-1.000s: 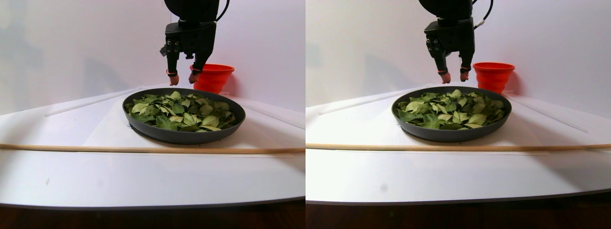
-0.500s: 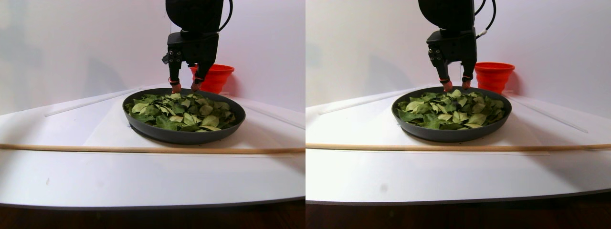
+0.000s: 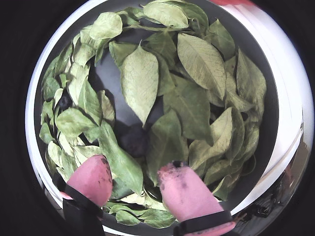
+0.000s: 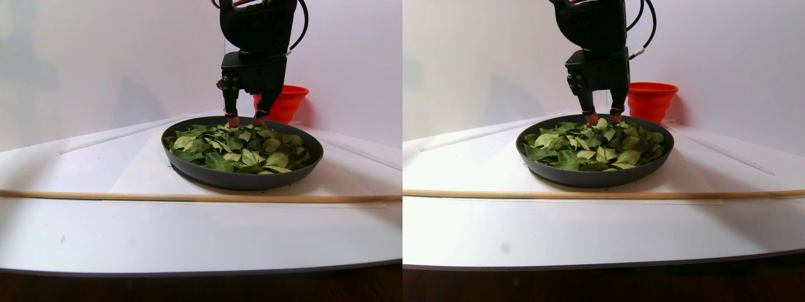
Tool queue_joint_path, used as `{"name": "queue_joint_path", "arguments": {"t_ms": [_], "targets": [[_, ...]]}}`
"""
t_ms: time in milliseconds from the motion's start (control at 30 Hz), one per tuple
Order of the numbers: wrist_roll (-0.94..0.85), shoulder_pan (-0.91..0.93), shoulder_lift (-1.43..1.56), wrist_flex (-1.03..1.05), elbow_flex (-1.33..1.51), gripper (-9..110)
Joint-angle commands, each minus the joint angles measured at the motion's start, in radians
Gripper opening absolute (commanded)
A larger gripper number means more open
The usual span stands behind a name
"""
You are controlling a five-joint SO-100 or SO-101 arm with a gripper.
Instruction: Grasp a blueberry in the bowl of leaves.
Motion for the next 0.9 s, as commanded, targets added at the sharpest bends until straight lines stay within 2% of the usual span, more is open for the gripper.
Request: {"name": "queue_joint_path", "arguments": {"t_ms": [0,867], "targets": [[0.012,0.012,0.009,-0.025,-0.054,18],[0.101,-0.021,-0.092,-0.046,-0.141,18]]}}
